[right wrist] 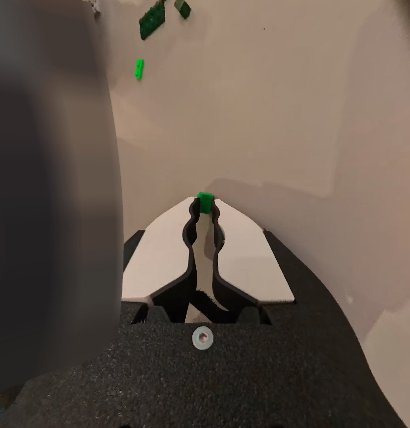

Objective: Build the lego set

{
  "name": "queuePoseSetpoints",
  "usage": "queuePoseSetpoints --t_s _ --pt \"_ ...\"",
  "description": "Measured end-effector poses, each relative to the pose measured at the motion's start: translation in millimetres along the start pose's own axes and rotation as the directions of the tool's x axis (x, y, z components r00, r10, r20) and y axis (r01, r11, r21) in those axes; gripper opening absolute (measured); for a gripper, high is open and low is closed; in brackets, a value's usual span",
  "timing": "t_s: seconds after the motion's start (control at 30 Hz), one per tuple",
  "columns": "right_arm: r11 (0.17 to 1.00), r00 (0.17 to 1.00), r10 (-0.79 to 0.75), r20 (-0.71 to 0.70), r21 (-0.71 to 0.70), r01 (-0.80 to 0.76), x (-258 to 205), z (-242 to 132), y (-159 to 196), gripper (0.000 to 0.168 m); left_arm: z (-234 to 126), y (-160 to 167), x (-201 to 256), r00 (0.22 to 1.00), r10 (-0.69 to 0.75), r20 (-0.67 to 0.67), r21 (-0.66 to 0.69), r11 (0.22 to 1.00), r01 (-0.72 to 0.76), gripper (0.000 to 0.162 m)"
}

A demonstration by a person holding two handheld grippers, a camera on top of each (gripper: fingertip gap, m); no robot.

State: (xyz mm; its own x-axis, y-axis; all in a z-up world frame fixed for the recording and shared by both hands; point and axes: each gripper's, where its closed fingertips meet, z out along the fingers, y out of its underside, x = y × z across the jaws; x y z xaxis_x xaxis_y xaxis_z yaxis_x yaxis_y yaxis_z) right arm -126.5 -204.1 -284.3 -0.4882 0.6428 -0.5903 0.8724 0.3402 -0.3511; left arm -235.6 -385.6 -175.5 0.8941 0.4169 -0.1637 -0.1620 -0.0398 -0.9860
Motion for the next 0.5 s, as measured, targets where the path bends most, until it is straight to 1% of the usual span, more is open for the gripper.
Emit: queuePoseSetpoints --t_s 0.03,0.17,0.3,0.4,0.5 --pt "1.000 1.000 -0.011 -0.026 0.001 0.011 1.5 -0.7 -0.2 0.010 0.2 0.1 0.8 1.000 -0.002 -0.005 0.000 1.000 0.002 0.018" --pt "0.998 0.988 -0.060 -0.139 0.005 0.062 9.3 -5.0 -0.2 0.012 1.1 0.3 4.0 1.000 -0.010 -0.024 0.000 1.000 0.010 0.017" --pt "0.994 0.976 -0.102 -0.191 0.023 0.108 9.6 -6.5 2.0 0.014 1.6 0.0 6.6 0.999 -0.011 -0.039 0.002 1.000 0.011 0.017" --pt "0.971 0.950 -0.193 -0.244 0.093 0.221 0.9 -9.8 -1.3 0.017 1.9 0.6 7.5 0.999 -0.012 -0.044 0.001 1.000 0.013 0.017" --pt "0.928 0.902 -0.275 -0.334 0.155 0.340 -5.5 -10.8 -3.3 0.018 2.7 0.9 8.8 0.998 -0.016 -0.052 0.001 1.000 0.016 0.017"
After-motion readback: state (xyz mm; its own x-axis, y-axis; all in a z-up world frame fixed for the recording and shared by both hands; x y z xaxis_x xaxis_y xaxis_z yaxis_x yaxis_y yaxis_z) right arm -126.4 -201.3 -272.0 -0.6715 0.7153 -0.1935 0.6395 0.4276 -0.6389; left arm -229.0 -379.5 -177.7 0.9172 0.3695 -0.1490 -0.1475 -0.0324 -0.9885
